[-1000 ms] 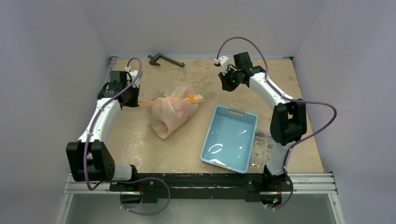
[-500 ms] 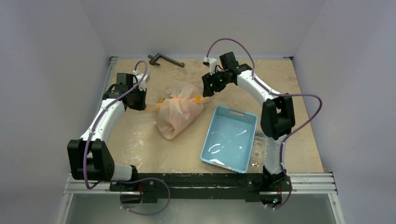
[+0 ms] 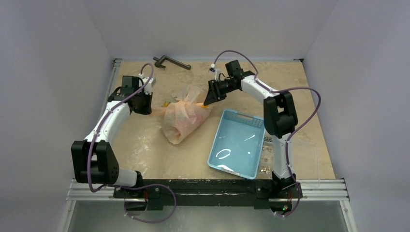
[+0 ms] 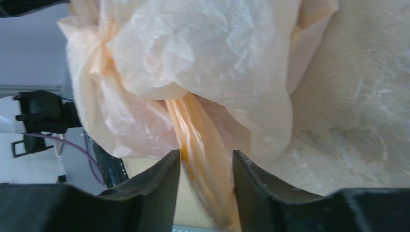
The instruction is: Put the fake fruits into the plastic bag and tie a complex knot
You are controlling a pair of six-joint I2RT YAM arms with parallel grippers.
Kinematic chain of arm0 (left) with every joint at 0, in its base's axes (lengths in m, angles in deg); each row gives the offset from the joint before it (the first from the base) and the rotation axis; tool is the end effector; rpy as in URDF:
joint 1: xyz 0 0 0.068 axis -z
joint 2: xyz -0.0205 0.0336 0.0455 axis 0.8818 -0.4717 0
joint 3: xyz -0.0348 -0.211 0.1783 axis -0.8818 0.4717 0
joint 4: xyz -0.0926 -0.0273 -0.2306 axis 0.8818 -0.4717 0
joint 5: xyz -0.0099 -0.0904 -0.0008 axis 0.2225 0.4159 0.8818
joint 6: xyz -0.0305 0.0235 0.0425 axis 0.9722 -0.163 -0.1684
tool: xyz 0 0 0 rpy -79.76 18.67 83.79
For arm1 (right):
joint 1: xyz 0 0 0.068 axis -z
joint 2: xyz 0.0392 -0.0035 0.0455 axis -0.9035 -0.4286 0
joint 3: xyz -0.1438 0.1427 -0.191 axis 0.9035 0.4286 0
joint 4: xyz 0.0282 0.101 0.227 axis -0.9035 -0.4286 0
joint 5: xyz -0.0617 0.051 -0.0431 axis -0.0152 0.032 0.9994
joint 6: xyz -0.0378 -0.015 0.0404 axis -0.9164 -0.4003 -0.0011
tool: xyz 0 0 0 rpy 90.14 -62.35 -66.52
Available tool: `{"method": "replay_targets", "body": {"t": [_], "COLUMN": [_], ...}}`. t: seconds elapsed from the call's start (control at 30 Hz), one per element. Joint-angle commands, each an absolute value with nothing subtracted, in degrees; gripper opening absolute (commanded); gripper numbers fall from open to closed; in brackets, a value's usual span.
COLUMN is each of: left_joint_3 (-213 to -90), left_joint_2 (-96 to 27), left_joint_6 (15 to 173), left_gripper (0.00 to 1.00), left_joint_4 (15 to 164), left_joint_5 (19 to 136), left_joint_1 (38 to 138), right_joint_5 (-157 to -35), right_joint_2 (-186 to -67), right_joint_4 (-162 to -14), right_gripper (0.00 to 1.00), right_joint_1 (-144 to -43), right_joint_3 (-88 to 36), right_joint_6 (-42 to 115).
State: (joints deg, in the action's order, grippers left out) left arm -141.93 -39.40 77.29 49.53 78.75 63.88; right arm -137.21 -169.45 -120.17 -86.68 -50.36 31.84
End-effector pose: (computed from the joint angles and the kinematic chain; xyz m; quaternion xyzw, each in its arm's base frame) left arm 0.2798 -0.0167 0.2690 0.0838 0.9497 -0.0728 0.2927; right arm 0.4183 0.2025 0.2103 -0.2660 0.8397 0.4427 0.1675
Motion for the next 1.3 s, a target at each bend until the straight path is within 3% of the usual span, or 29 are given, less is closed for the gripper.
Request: {"method": "replay_targets", "body": {"t": [0.0, 0.1, 0.37, 0.47, 0.6, 0.8, 0.9, 1.0, 1.07, 1.17, 1.27], "left_joint_3": [-142.0, -142.3, -143.8, -144.0, -144.6, -144.9, -146.8, -149.2, -150.6, -151.8, -153.3], "left_joint_2": [-39.6, -40.0, -41.4, -41.6, -42.2, -42.5, -44.6, -48.0, -50.6, -53.9, -55.9], "left_joint_6": [78.0, 78.7, 79.2, 78.7, 76.9, 71.0, 68.7, 68.2, 68.5, 69.2, 71.8], "left_gripper": [0.00, 0.00, 0.00, 0.00, 0.00, 0.07, 0.19, 0.33, 0.37, 0.32, 0.10], "left_joint_4": [51.6, 51.8, 51.2, 51.0, 49.6, 49.3, 47.5, 44.9, 42.9, 40.2, 37.2], "left_joint_5": [79.7, 80.1, 81.1, 81.2, 82.4, 84.7, 89.0, 93.1, 95.3, 99.0, 105.9], "left_joint_1": [64.2, 64.2, 64.2, 64.2, 64.1, 64.1, 64.5, 64.7, 64.7, 64.7, 64.1], "right_joint_5": [-145.9, -145.6, -138.3, -136.1, -133.8, -129.7, -129.4, -131.0, -132.9, -137.6, -143.1], "right_joint_2": [-166.2, -166.4, -168.0, -167.9, -168.4, -168.1, -168.5, -168.9, -169.0, -168.7, -167.3], "right_joint_4": [-115.9, -114.8, -123.5, -124.7, -129.5, -134.4, -135.3, -136.1, -137.2, -139.0, -138.0], "right_gripper": [0.38, 0.38, 0.56, 0.55, 0.48, 0.16, 0.00, 0.00, 0.00, 0.00, 0.00], "right_joint_1": [-86.8, -87.2, -89.3, -89.1, -88.0, -87.8, -88.8, -89.1, -89.2, -89.2, -89.1], "right_joint_3": [-49.8, -49.9, -53.0, -53.5, -55.3, -56.9, -58.7, -60.2, -61.1, -62.4, -62.8], "right_joint_6": [34.1, 35.6, 26.2, 23.5, 18.3, 10.9, 9.7, 9.4, 9.2, 8.9, 12.6]}}
